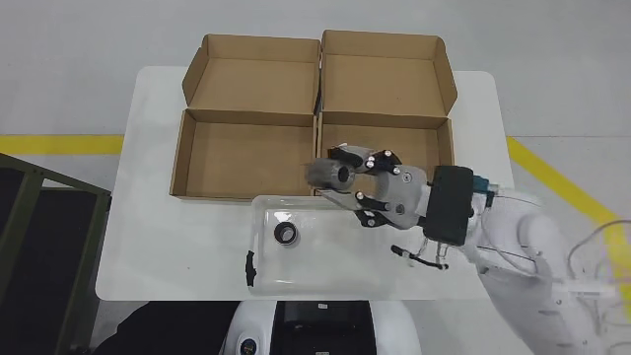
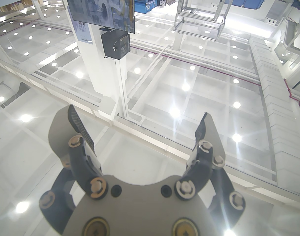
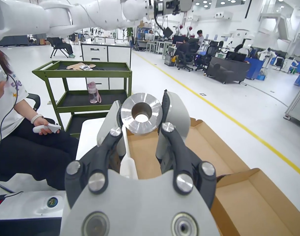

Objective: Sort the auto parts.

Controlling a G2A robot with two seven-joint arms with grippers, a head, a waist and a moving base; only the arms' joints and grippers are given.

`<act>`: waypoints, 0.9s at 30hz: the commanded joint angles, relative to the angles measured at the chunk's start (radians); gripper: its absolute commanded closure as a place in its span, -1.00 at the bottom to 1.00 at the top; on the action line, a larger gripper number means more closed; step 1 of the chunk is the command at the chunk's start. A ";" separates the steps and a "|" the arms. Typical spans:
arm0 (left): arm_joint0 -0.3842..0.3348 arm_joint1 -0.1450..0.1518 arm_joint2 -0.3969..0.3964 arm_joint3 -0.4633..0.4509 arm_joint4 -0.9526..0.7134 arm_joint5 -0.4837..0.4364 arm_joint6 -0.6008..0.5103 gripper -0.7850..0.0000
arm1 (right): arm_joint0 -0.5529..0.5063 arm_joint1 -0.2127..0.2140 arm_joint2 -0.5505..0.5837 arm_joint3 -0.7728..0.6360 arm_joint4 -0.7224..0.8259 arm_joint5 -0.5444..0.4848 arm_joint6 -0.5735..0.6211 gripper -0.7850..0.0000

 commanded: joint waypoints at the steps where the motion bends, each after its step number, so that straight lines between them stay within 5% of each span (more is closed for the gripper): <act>1: 0.000 0.000 0.000 0.000 0.000 0.000 0.000 -1.00 | -0.015 0.001 0.019 -0.011 -0.001 -0.004 -0.022 1.00; 14: 0.000 0.000 0.000 0.000 0.000 0.000 0.000 -1.00 | -0.061 0.003 0.071 -0.023 0.001 -0.025 -0.092 1.00; 27: 0.000 0.000 0.000 0.000 0.000 0.000 0.000 -1.00 | -0.011 -0.005 -0.009 0.030 -0.048 -0.011 -0.016 1.00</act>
